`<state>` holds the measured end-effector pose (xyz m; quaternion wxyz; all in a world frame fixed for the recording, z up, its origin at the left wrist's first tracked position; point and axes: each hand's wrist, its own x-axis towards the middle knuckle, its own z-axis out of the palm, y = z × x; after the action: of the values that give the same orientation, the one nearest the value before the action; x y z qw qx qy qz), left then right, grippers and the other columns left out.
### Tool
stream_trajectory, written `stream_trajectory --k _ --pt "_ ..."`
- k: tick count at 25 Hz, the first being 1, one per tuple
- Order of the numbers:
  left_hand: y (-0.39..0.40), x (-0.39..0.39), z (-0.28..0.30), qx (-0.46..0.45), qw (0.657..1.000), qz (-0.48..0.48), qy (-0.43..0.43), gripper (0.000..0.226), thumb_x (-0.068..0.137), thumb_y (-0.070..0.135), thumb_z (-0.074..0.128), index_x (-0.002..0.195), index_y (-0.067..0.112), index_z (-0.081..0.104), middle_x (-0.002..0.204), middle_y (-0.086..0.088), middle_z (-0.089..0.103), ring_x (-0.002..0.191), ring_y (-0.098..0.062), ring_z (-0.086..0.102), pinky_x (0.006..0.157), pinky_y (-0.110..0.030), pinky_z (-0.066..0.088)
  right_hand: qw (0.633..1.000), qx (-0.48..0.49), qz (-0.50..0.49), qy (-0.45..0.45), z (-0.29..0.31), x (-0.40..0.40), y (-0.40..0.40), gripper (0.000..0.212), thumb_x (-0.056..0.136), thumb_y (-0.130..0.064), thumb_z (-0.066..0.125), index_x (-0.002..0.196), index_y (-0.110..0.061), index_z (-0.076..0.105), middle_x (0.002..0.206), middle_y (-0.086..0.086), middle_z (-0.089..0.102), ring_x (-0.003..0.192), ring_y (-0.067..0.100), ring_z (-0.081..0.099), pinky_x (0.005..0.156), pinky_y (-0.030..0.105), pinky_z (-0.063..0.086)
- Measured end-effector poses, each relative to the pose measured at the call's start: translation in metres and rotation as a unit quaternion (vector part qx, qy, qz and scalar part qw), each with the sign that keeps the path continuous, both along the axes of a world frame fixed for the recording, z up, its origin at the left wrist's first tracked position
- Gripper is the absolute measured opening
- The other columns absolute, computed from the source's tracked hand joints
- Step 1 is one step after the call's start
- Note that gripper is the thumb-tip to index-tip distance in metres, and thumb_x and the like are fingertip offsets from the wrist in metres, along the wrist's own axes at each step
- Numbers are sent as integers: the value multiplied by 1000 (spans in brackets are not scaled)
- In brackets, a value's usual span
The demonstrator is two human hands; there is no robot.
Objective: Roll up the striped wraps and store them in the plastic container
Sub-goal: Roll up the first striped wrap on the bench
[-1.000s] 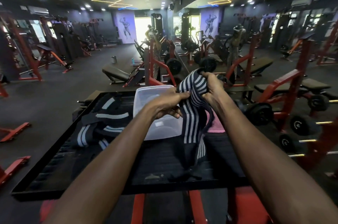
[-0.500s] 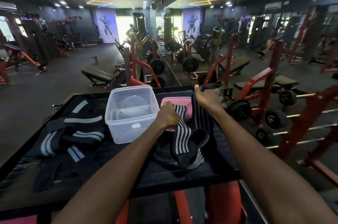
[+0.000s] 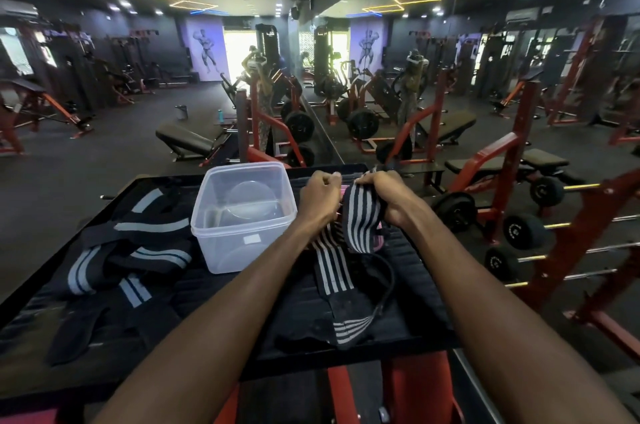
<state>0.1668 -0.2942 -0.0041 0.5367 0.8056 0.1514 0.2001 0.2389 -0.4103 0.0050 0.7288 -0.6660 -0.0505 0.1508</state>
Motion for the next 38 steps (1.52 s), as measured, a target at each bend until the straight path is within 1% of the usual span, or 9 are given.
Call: stream_trajectory --k 4,9,12,15,19,22,27,32,38 --pt "-9 -3 -3 15 986 -137 91 33 90 45 60 103 15 64 104 0 70 96 -17 66 95 -37 51 997 47 -54 6 3 0 13 12 80 9 54 75 -1 59 69 13 59 63 26 62 63 35 54" --pt "3 -4 4 -276 952 -109 74 41 98 38 56 115 3 68 93 -11 76 80 -24 73 80 -40 60 976 184 72 86 8 7 1 16 86 -4 53 94 2 65 69 9 58 58 16 53 58 29 54" --pt "3 -14 12 -381 908 -157 69 48 101 44 49 115 1 66 77 -10 72 60 -20 70 55 -28 58 998 -4 42 -37 3 7 2 18 87 -5 57 89 -11 74 70 1 62 58 13 47 50 25 40" --pt "-3 -24 18 -396 890 -211 84 60 95 57 52 103 0 68 71 -10 69 57 -21 68 56 -29 58 991 -72 -23 -107 1 3 3 23 90 -3 56 70 -10 65 61 3 63 52 15 56 44 21 41" --pt "-7 -27 19 -280 931 -198 127 45 87 47 67 108 8 68 84 -9 69 73 -22 68 72 -36 57 971 -131 -107 -166 7 6 8 20 89 -2 57 71 -6 64 62 4 59 53 12 55 38 14 39" --pt "-11 -33 15 -122 958 -146 213 34 93 44 61 105 12 64 82 -9 68 62 -24 66 61 -37 59 946 -161 -207 -191 11 15 13 19 86 -6 57 69 -10 65 63 1 58 59 14 55 46 20 41" --pt "3 -36 25 -166 968 -116 147 19 102 22 48 90 13 59 72 -1 58 60 -16 61 73 -41 61 956 -122 -252 -89 -6 34 7 14 86 -7 60 93 0 69 94 9 65 78 21 61 64 26 47" --pt "-10 -43 8 -46 934 -221 275 61 86 64 61 113 10 55 103 -15 72 89 -39 73 71 -52 61 967 4 -254 -11 -14 41 14 25 84 -4 58 106 5 66 104 12 69 84 24 68 68 30 56" --pt "-33 -38 1 -101 949 -225 194 23 100 22 41 90 12 59 71 -5 61 57 -22 63 60 -37 58 969 84 -231 29 -11 48 10 27 80 2 66 107 6 62 100 15 70 78 23 70 57 32 60"
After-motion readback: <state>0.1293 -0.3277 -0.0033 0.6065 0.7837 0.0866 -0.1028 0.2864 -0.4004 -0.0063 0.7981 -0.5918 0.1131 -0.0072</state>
